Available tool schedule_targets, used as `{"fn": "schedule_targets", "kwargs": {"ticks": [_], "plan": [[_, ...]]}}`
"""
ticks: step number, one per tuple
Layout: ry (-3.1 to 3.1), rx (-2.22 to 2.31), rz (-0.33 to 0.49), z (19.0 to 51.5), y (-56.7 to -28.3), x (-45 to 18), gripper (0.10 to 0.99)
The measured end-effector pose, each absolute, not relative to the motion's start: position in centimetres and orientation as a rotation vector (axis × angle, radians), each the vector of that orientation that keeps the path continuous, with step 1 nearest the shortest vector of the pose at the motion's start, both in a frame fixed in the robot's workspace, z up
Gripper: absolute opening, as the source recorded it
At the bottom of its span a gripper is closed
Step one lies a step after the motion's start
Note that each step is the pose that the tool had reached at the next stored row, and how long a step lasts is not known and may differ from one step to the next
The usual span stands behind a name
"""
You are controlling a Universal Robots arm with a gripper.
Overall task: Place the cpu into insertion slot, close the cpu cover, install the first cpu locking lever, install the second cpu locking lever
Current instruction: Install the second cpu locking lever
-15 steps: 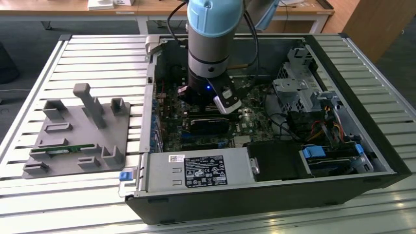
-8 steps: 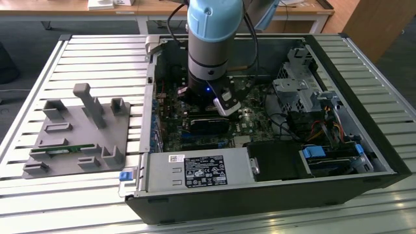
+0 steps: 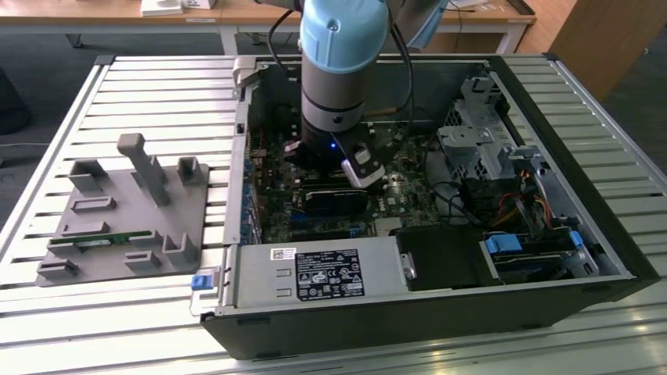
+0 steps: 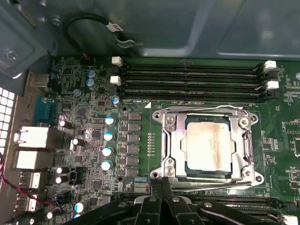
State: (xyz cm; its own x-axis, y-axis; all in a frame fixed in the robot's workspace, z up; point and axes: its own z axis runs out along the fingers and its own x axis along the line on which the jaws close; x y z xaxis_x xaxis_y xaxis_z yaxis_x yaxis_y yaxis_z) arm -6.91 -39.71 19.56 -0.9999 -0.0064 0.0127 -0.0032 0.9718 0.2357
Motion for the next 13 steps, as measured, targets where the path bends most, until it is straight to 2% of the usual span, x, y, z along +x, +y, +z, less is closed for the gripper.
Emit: {"fn": "schedule_targets", "kwargs": {"ticks": [13], "plan": [[-3.104,0.008,-0.388,19.65,-39.71,-6.98,0.106]]}}
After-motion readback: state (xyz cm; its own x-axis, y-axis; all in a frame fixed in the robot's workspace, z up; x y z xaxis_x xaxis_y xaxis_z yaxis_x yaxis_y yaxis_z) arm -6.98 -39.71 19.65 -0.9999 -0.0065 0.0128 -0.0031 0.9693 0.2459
